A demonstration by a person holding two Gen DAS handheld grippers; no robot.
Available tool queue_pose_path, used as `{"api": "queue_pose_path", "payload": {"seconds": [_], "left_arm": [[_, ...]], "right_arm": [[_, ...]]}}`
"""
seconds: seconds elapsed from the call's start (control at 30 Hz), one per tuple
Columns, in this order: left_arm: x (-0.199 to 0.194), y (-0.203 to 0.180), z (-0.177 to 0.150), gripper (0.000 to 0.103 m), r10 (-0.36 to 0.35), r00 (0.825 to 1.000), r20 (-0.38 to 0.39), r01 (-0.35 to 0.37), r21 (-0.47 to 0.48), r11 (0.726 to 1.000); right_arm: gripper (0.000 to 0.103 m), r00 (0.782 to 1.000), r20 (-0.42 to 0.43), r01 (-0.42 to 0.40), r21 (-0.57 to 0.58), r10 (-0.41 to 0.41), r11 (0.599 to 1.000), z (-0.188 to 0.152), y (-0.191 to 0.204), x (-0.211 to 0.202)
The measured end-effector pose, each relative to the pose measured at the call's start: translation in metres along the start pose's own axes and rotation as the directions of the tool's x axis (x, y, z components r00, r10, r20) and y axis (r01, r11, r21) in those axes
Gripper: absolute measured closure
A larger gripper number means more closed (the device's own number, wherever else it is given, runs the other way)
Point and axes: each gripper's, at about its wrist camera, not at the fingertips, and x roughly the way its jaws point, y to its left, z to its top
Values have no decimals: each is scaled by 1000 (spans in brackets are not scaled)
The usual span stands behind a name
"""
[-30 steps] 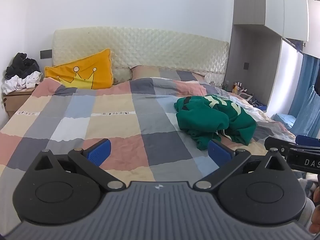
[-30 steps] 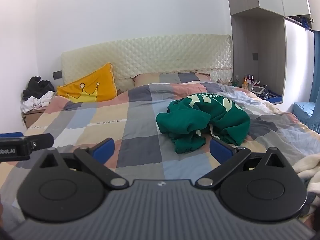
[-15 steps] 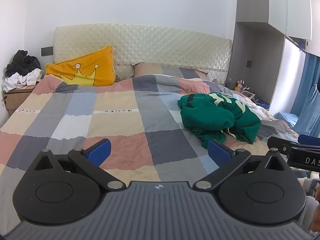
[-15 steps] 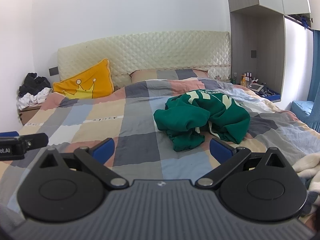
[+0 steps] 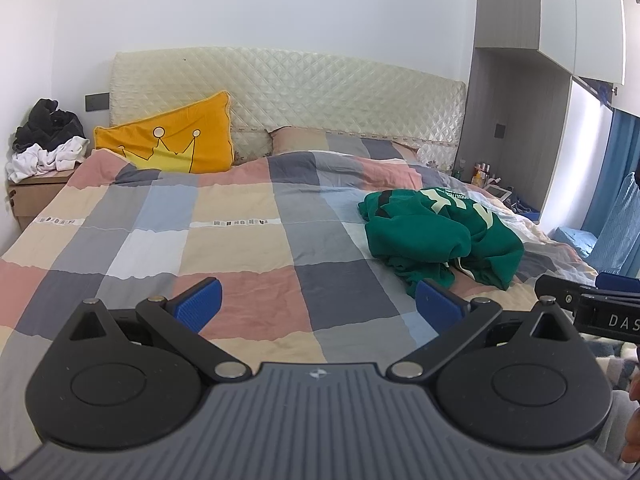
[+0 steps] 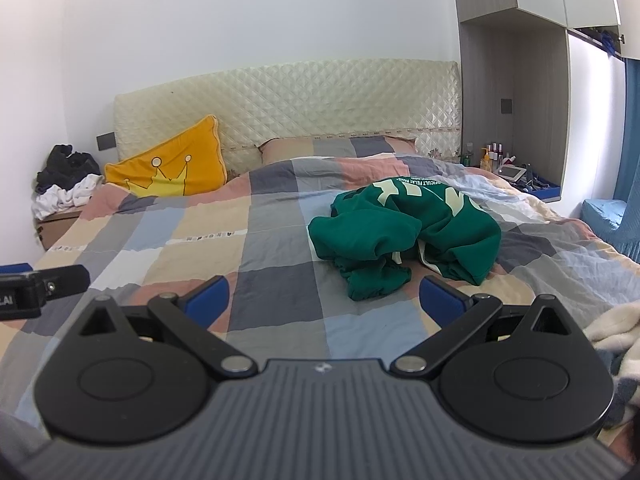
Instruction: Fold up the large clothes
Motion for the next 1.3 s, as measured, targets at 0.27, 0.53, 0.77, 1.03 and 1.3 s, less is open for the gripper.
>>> {"api": "queue_pose_path", "payload": {"seconds": [0.27,0.53,0.77,1.03,1.3], "left_arm": [[1,2,-1,0,-3,1000,0,3,-2,1000],[-6,-3,-2,0,-11,1000,-6,11,1,1000],[-8,-8,-4,0,-18,1000,-11,18,6,1000],[-17,-10,-10,0,-33,999,-11,33,2,999],[-26,-15,-9,0,-49,999,-3,49,-12,999]], "right_arm": [[0,1000,-2,0,2,0,1000,0,1,0],[0,1000,-5,0,14,0,1000,-2,2,-2],[0,1000,-5,0,18,0,1000,-3,-2,-4],[0,1000,-3,-3,28,3,1000,-6,-6,-11],[0,1000,27,5,46,-6,999,0,-15,-28]]}}
